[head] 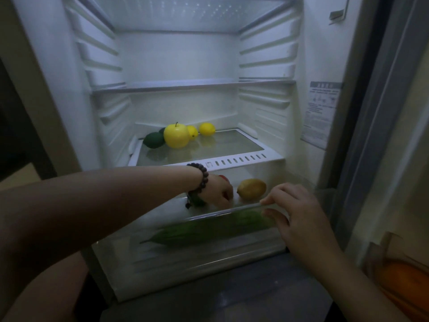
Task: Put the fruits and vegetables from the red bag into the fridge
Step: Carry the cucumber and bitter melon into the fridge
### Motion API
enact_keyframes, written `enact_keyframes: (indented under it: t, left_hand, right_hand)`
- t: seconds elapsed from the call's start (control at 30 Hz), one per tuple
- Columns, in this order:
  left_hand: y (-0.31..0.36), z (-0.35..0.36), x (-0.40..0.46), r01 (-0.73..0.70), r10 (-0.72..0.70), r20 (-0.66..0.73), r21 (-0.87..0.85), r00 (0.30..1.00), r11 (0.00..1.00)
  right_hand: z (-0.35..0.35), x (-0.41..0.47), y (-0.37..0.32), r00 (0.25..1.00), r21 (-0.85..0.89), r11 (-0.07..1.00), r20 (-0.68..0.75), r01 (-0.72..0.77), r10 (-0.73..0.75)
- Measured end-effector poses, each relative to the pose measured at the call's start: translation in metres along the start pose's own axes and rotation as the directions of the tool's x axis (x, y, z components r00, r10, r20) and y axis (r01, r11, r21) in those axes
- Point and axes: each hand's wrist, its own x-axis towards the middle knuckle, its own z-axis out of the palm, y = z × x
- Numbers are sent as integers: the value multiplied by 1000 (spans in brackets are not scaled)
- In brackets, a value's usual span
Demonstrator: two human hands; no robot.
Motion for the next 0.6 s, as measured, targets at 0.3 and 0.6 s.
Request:
enact_keyframes:
  t: [0.3,0.6]
  left_hand:
    - [15,-33,-45,24,-39,-194,-81,980,996]
    - [75,34,-140,139,-405,-879,-382,251,914]
  right_hand:
    - [3,-2,-3,999,12,1000,-34,-19,20]
    - [-1,-27,-5,999,10,1000,-50,-21,21]
